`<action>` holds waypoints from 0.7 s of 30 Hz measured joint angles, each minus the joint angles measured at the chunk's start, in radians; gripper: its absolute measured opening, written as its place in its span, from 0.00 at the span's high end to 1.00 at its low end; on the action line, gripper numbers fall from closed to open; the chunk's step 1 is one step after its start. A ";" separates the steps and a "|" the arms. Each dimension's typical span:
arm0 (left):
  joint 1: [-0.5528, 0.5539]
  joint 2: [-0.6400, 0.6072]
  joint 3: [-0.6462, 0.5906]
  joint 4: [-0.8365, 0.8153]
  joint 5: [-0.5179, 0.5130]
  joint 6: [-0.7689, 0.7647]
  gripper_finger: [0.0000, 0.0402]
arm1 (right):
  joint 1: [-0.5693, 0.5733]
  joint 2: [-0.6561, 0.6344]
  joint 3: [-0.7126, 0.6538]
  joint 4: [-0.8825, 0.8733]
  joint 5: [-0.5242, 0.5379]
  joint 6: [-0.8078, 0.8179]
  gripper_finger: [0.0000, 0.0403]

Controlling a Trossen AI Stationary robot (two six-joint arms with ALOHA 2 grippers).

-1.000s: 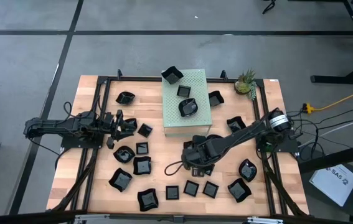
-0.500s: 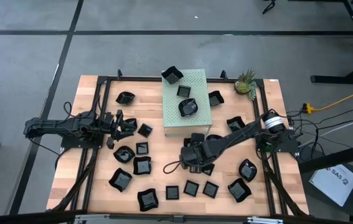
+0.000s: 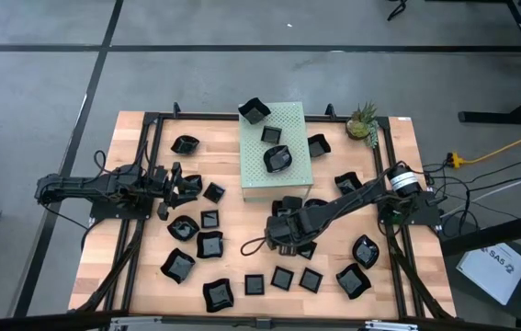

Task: Pick & Place Mini shaped plates
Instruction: Stack the black leaf shaped plate on top of the black leaf shape plates on the shelf

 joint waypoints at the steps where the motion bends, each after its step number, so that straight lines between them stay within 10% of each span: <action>1: 0.000 0.000 0.000 0.000 0.000 0.000 0.62 | 0.000 0.000 0.000 0.000 -0.001 0.002 0.97; 21: 0.000 0.000 0.000 0.000 0.000 0.000 0.62 | 0.010 -0.172 0.001 -0.007 -0.063 0.075 0.99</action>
